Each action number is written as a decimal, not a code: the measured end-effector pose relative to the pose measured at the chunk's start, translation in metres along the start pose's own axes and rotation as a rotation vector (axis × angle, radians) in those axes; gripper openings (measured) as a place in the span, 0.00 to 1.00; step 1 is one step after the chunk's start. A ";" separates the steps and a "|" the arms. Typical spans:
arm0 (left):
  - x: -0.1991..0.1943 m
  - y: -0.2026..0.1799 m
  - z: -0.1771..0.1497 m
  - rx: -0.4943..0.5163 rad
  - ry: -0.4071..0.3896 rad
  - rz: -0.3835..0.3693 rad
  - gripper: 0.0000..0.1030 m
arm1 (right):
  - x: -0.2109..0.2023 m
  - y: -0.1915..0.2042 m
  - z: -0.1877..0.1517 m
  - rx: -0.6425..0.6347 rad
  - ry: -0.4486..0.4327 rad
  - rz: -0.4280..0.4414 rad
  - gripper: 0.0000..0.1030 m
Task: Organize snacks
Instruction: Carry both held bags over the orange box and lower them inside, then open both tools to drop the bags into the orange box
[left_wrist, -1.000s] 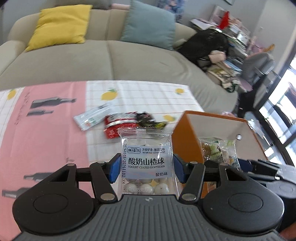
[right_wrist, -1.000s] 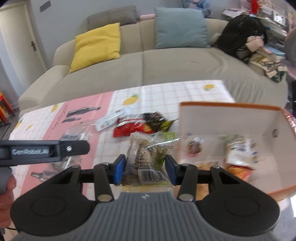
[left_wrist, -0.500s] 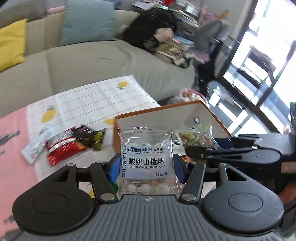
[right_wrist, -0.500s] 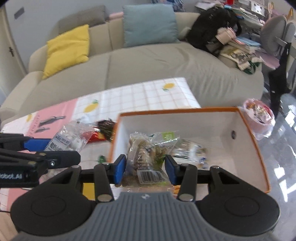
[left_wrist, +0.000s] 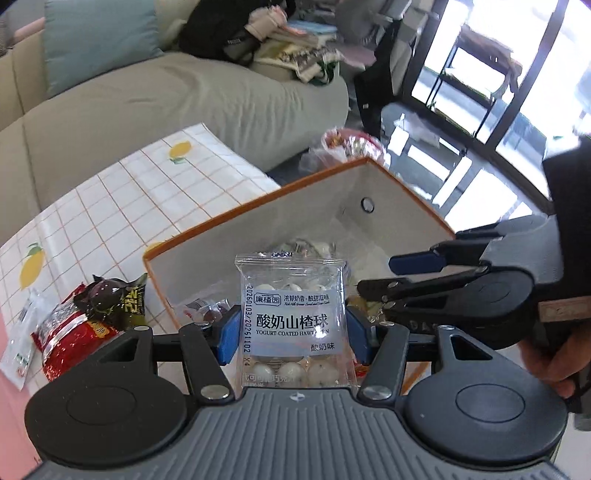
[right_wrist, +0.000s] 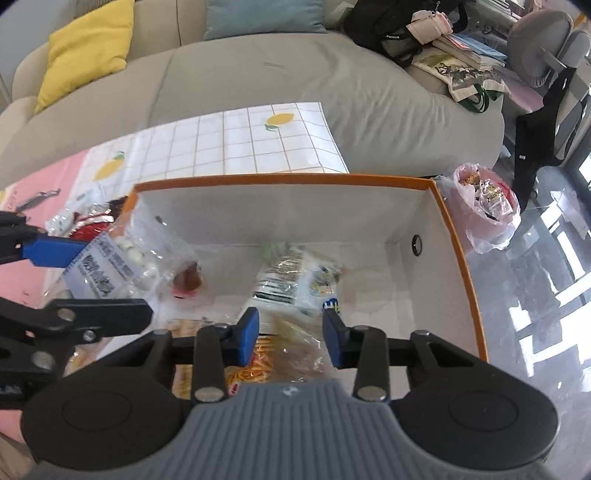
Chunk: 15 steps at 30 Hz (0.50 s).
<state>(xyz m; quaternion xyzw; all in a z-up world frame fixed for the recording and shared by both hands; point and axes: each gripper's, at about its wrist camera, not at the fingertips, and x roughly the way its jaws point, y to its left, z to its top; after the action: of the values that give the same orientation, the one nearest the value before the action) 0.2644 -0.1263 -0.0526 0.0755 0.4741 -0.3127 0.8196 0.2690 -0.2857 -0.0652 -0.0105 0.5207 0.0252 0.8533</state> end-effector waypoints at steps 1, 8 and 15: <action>0.005 -0.001 0.000 0.006 0.014 0.002 0.64 | 0.003 -0.001 0.000 0.000 0.008 -0.003 0.32; 0.029 0.004 -0.005 0.047 0.085 -0.012 0.64 | 0.021 -0.011 -0.001 0.025 0.060 0.002 0.28; 0.046 -0.005 -0.007 0.135 0.124 -0.001 0.64 | 0.035 -0.021 -0.009 0.070 0.116 0.022 0.31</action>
<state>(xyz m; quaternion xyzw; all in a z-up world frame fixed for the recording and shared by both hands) 0.2727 -0.1476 -0.0933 0.1494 0.5019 -0.3390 0.7816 0.2784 -0.3056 -0.1005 0.0236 0.5698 0.0159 0.8213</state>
